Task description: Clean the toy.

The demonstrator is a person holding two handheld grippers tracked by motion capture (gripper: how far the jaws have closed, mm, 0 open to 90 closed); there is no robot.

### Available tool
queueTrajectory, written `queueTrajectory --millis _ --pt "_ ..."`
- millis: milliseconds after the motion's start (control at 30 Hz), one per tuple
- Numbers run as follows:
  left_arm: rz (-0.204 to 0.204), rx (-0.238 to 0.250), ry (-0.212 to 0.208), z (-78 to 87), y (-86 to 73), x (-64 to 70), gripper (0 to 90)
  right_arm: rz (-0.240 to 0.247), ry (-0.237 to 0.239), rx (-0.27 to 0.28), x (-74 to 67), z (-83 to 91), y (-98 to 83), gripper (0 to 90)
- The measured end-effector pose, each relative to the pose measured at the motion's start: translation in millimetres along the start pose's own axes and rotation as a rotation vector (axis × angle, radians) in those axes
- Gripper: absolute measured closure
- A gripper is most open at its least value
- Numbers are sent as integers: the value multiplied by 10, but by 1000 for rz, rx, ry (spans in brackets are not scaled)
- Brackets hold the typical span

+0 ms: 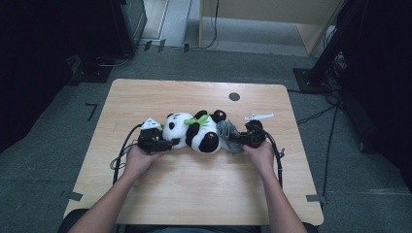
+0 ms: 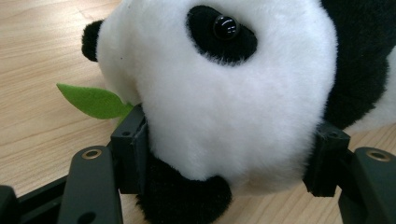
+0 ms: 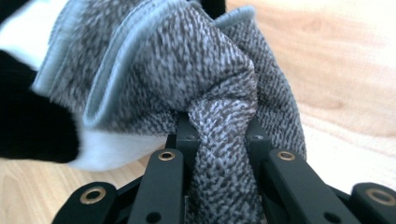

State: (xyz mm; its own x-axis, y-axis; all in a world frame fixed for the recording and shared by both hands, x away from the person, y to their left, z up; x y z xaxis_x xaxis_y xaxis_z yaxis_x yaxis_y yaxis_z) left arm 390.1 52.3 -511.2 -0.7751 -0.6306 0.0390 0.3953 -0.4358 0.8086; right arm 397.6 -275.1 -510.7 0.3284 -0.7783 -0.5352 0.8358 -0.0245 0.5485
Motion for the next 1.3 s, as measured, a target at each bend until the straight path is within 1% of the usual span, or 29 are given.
queueTrajectory --millis 100,200,300,367,533,633,700,833,933,1067,1100,1133,1167,1233,1300 --pt "0 1 0 -3 0 -1 323 26 12 29 -53 108 45 761" --pt "-2 0 3 -5 1 5 323 36 24 73 -85 226 93 761" --pt "-17 -4 9 -8 0 11 322 39 36 119 -118 339 143 761" --pt "-23 -4 14 -12 0 16 322 46 42 145 -165 400 181 761" --pt "-27 -2 19 -13 -4 24 322 112 59 191 -384 466 299 760" --pt "-31 3 21 -16 -9 28 322 146 86 214 -527 453 370 760" --pt "-37 7 26 -17 -14 36 322 168 110 226 -614 413 408 760" --pt "-52 11 39 -14 -33 57 320 211 118 205 -759 244 444 760" --pt "-57 11 45 -13 -42 69 319 252 104 163 -848 86 429 758" --pt "-63 6 50 -13 -52 77 318 282 117 107 -935 -80 379 753" --pt "-68 2 52 -13 -55 79 317 288 114 86 -943 -125 359 750" --pt "-72 -1 53 -13 -56 79 317 293 105 78 -939 -158 342 749" --pt "-72 0 51 -15 -55 80 316 286 108 79 -926 -173 331 749" --pt "-77 -1 50 -18 -49 90 314 252 107 73 -876 -180 323 749" --pt "-82 -4 51 -21 -42 92 314 255 92 73 -833 -184 307 750"
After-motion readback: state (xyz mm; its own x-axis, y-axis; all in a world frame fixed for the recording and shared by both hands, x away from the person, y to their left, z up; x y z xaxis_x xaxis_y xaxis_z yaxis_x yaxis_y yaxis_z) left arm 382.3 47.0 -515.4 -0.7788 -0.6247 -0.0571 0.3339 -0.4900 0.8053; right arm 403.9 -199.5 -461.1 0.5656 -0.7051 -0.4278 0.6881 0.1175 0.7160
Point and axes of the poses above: each handheld gripper's, and its own axes: z roughly backward along the jaws, y roughly out of its top, x roughly to its right, the point moved 4 cm from there along -z, roughly forward along the jaws, and after that the axes turned 15 degrees about -z, right-handed, at the moved point
